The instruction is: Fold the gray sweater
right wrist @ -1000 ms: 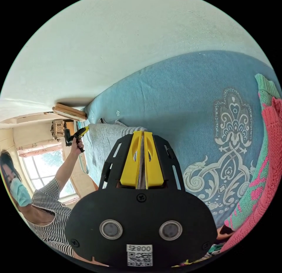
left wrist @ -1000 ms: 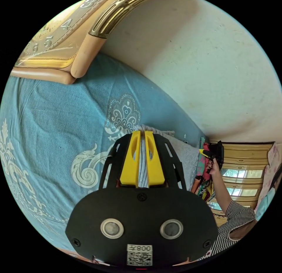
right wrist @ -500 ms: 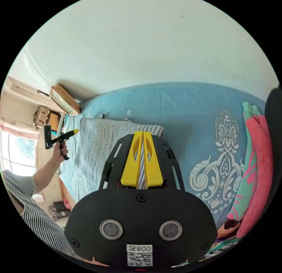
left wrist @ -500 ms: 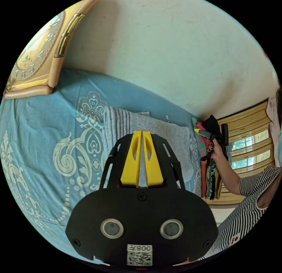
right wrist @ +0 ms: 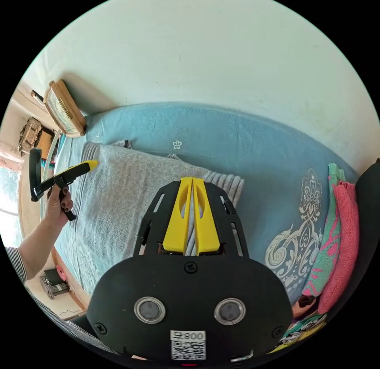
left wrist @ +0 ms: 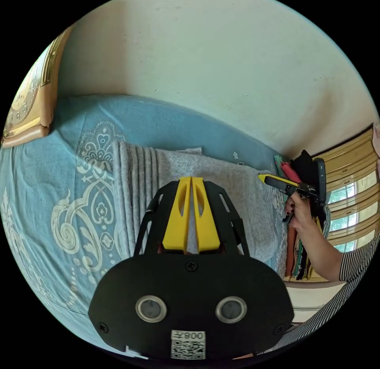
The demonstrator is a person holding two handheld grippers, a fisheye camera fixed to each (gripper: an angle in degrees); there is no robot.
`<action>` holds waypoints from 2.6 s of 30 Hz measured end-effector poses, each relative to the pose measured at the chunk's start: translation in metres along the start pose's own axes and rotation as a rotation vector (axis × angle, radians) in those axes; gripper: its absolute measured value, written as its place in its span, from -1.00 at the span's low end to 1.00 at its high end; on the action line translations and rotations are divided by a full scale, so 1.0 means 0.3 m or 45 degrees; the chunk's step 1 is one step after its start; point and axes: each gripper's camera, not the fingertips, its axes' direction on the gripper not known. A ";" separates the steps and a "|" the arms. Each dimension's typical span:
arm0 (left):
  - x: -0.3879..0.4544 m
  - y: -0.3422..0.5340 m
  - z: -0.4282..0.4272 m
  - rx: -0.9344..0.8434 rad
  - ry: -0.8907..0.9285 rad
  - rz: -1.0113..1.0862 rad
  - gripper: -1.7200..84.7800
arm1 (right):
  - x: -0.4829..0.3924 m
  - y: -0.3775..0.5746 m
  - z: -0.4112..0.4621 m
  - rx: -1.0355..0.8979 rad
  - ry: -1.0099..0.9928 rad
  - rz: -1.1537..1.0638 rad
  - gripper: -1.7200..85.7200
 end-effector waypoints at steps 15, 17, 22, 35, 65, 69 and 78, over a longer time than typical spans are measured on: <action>0.178 0.270 -0.079 -0.026 0.003 0.047 -0.96 | -0.396 -0.090 0.092 -0.110 -0.091 -0.081 -0.96; 0.222 0.371 -0.147 0.006 0.004 0.064 -0.96 | -0.432 -0.096 0.086 -0.124 -0.090 -0.094 -0.96; 0.228 0.561 -0.096 -0.235 -0.148 0.089 -0.96 | -0.505 -0.097 0.069 -0.126 -0.075 -0.110 -0.96; 0.222 0.914 -0.388 -0.136 -0.077 0.041 -0.96 | -0.652 0.313 -0.204 -0.192 -0.101 -0.071 -0.96; -0.354 1.734 -0.732 0.140 0.457 -0.871 -0.73 | -1.091 0.224 -0.230 -0.312 -0.146 0.096 -0.92; -0.365 1.752 -0.754 0.169 0.492 -0.902 -0.77 | -1.241 0.089 -0.246 -0.251 -0.219 -0.046 -0.85; -0.177 1.676 -0.912 0.113 0.302 -0.584 -0.82 | -1.714 -0.308 -0.085 -0.306 -0.223 -0.300 -0.72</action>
